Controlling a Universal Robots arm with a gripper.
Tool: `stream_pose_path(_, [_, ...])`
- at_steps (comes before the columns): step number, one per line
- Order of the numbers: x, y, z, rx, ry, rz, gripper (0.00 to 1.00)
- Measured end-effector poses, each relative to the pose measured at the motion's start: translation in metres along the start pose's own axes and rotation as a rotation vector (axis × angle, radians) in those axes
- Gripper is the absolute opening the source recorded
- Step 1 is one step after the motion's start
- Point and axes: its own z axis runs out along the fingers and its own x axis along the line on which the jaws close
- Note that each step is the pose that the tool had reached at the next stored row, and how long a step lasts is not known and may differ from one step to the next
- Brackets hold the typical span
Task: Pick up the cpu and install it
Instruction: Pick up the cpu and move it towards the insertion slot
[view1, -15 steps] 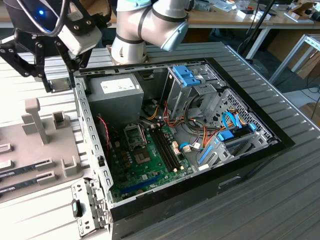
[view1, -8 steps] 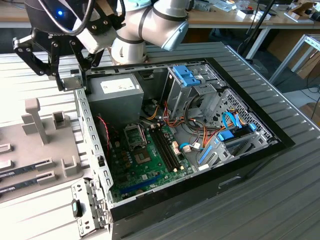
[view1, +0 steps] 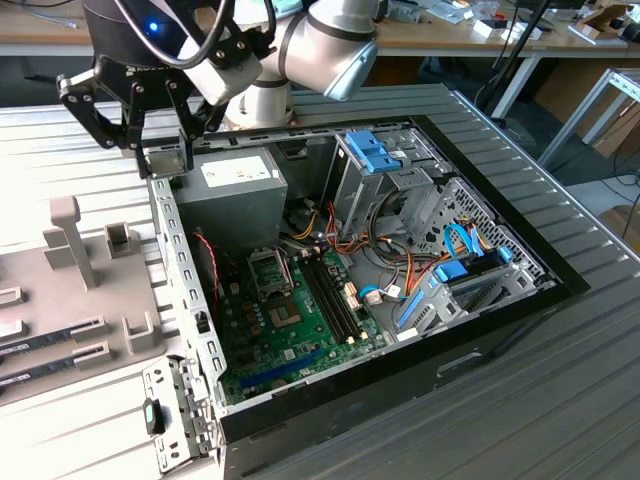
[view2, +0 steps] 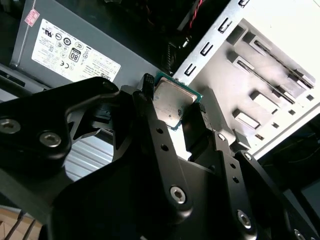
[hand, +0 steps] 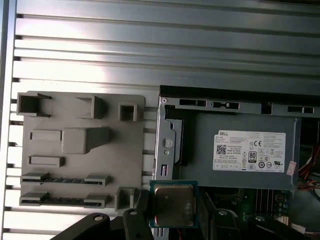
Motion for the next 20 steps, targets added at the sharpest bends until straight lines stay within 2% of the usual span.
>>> stream_pose_path(6, [-0.0149,-0.0008,0.0005,0.0,0.0,0.0,0.47])
stream_pose_path(10, [-0.0215,-0.0011,0.0007,0.0001,0.0,0.0,0.47])
stream_pose_path(13, [-0.0301,-0.0016,0.0011,0.0,0.0,0.0,0.47])
stream_pose_path(17, [-0.0359,-0.0019,0.0012,0.0,0.0,0.0,0.47])
stream_pose_path(20, [-0.0437,-0.0023,0.0015,0.0,0.0,0.0,0.47])
